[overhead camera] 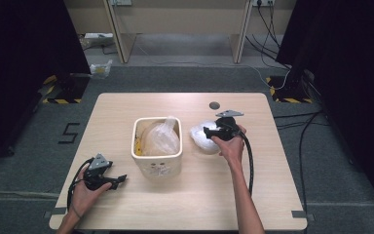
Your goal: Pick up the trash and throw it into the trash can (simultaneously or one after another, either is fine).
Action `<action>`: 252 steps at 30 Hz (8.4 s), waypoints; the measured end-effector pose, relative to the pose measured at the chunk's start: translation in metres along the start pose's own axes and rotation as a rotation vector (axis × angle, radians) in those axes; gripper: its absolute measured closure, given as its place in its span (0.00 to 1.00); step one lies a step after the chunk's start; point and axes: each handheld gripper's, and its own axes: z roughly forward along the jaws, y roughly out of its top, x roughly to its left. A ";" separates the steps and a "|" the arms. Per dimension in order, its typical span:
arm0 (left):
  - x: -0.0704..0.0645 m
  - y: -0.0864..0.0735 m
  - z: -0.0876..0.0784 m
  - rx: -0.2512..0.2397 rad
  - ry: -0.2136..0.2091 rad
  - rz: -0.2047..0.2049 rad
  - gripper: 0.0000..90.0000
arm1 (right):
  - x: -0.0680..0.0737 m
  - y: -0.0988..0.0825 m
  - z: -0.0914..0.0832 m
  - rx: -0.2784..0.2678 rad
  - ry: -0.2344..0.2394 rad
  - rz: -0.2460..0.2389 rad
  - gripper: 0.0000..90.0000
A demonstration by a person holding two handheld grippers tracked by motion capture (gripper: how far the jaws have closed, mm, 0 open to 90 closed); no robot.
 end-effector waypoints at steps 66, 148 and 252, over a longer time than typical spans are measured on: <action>0.000 0.000 0.000 -0.004 0.000 -0.003 0.16 | -0.001 0.028 -0.069 -0.134 0.100 -0.012 0.74; 0.000 0.000 0.000 -0.003 -0.001 -0.002 0.16 | 0.167 0.053 -0.009 0.202 0.474 -0.417 0.72; 0.000 -0.001 -0.001 0.000 -0.004 0.003 0.16 | 0.041 -0.044 -0.095 -0.044 0.084 -0.177 0.24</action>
